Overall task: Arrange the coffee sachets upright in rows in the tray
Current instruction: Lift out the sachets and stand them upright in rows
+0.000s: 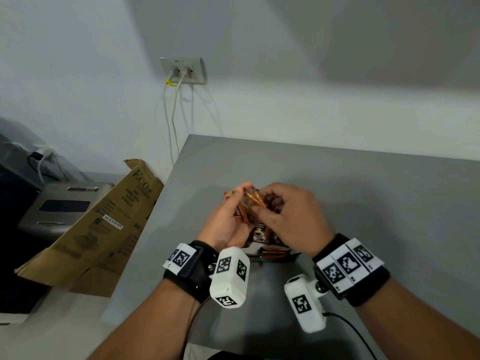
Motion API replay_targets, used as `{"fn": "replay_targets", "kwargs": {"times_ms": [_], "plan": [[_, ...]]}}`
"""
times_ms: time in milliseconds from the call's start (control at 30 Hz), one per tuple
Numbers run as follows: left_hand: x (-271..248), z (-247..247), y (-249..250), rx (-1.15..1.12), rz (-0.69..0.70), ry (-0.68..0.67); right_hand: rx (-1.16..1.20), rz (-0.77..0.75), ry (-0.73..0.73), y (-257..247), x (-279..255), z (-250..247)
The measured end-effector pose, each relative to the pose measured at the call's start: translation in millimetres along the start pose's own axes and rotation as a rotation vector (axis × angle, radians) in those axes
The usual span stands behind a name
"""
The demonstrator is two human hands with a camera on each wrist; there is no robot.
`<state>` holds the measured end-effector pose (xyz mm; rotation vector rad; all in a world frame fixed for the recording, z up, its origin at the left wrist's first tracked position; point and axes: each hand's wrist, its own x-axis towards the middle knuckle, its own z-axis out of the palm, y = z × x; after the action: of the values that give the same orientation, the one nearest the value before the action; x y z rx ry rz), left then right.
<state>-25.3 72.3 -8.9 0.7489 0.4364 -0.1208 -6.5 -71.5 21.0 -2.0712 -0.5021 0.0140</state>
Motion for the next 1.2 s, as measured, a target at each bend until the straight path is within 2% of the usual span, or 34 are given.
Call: {"fn": "replay_targets", "kwargs": {"times_ms": [100, 167, 333, 433, 600, 733, 867, 933, 1067, 1200], "plan": [[-3, 10, 2, -0.02, 0.01, -0.066, 0.029, -0.002, -0.089, -6, 0, 6], [-4, 9, 3, -0.053, 0.007, -0.119, -0.055, -0.044, -0.145, -9, 0, 4], [-8, 5, 7, -0.04, -0.101, -0.169, -0.196, -0.061, -0.28, -8, 5, -15], [-8, 5, 5, -0.003, -0.05, -0.164, -0.167, -0.038, -0.39, -6, 8, -16], [-4, 3, 3, 0.04, -0.079, -0.116, -0.095, -0.052, -0.352, 5, 11, -14], [0, -1, 6, 0.129, 0.027, -0.082, 0.11, 0.139, -0.216, 15, 8, -10], [0, -5, 7, 0.245, 0.058, -0.097, 0.226, 0.237, -0.069, 18, 9, -10], [-1, -5, 8, 0.276, 0.077, -0.121, 0.246, 0.267, -0.084, 13, 15, -17], [-4, 1, 10, 0.386, 0.119, -0.125, 0.214, 0.235, -0.206, 6, 26, -30], [-4, 7, 6, 0.428, 0.167, -0.106, 0.373, 0.27, -0.086, 7, 26, -23]]}}
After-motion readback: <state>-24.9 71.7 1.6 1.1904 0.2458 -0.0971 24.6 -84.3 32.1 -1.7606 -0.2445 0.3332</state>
